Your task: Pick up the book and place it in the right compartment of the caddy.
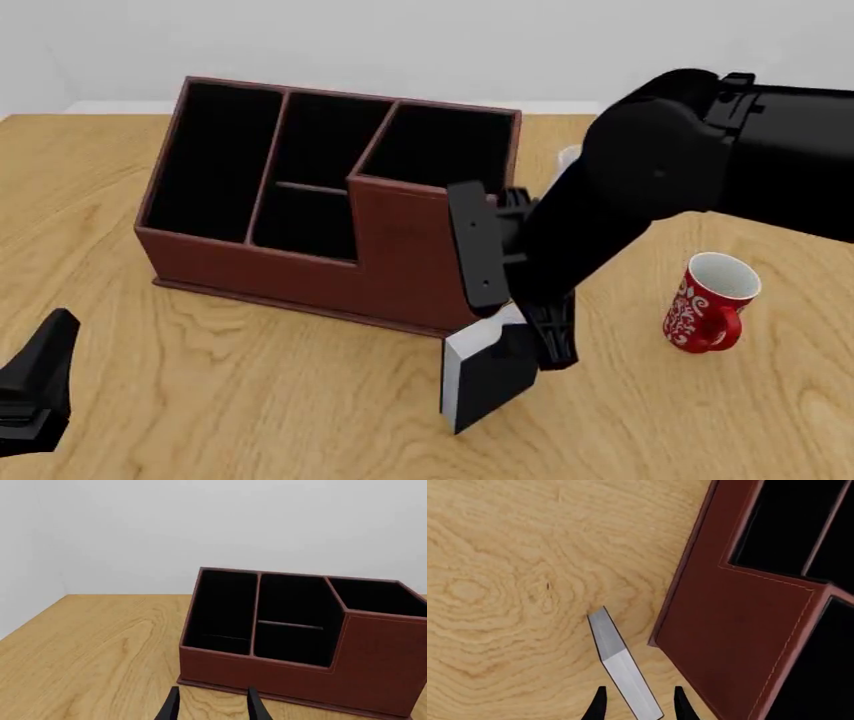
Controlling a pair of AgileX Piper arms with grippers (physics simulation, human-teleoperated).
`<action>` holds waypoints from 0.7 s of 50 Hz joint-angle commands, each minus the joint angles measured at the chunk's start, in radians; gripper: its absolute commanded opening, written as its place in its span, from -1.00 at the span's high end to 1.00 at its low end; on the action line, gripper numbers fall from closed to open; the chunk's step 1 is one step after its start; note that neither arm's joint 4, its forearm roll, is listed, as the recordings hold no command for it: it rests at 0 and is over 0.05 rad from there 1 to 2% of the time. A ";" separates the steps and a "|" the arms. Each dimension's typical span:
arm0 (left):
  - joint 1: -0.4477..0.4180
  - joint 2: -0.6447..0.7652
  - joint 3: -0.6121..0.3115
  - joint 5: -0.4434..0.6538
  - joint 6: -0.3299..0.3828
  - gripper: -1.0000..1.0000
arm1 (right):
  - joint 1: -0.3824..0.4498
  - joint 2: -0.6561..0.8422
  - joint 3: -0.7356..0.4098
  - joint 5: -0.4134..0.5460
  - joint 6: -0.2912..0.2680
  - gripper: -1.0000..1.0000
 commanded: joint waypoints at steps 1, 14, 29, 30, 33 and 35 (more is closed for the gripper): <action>0.000 0.000 0.000 0.000 0.000 -1.00 | -0.013 0.017 0.021 -0.009 0.009 -1.00; 0.000 0.000 0.000 0.000 0.000 -1.00 | -0.016 0.035 0.026 -0.018 0.000 -1.00; 0.000 0.000 0.000 0.000 0.000 -1.00 | -0.008 0.066 0.030 -0.038 0.007 -1.00; 0.000 0.000 0.000 0.000 0.000 -1.00 | -0.007 0.069 0.029 -0.040 0.009 -1.00; 0.000 0.000 0.000 0.000 0.000 -1.00 | -0.002 0.076 0.029 -0.045 0.012 -1.00; 0.000 0.000 0.000 0.000 0.000 -1.00 | -0.002 0.078 0.032 -0.047 0.010 -1.00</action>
